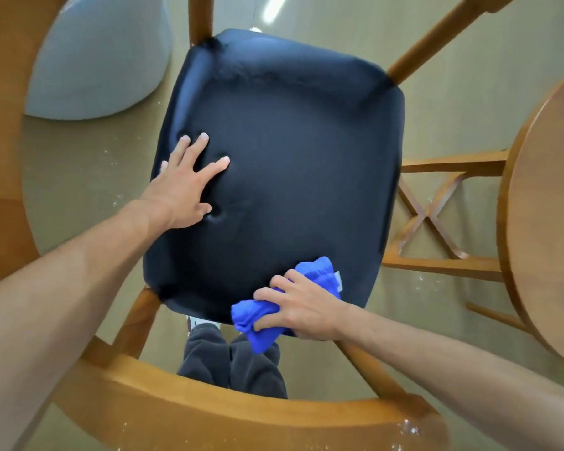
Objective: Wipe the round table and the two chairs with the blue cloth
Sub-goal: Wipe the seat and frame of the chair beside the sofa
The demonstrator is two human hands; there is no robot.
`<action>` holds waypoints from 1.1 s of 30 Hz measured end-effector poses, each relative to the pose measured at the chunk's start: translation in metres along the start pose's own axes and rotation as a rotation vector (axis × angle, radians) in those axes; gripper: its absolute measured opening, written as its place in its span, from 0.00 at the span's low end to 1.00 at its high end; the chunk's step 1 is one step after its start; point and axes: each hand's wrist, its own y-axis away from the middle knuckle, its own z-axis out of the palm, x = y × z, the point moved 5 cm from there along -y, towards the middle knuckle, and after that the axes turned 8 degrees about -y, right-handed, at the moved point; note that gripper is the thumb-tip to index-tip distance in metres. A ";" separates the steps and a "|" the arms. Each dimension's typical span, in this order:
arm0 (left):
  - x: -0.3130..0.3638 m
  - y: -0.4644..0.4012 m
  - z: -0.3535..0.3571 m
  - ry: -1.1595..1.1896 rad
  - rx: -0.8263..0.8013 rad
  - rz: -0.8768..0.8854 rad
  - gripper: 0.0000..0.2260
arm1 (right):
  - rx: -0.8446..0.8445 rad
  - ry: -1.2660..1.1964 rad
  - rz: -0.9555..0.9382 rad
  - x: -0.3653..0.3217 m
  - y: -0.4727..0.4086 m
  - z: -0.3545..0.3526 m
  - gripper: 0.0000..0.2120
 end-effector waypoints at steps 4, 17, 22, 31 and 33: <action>-0.002 0.001 -0.001 0.007 0.015 0.001 0.38 | 0.042 -0.051 -0.012 -0.018 -0.040 0.005 0.24; -0.005 -0.002 0.002 0.020 0.046 -0.014 0.39 | 0.332 -0.195 0.565 0.107 0.156 0.005 0.31; -0.005 -0.002 0.002 0.017 0.041 -0.021 0.39 | 1.059 -0.722 1.186 0.106 0.161 0.030 0.21; 0.018 -0.004 -0.004 -0.075 -0.028 -0.104 0.38 | 0.344 -0.681 0.707 0.035 0.172 0.074 0.21; 0.028 -0.003 -0.004 -0.083 -0.053 -0.138 0.38 | 0.369 -0.561 0.695 0.056 0.177 0.062 0.24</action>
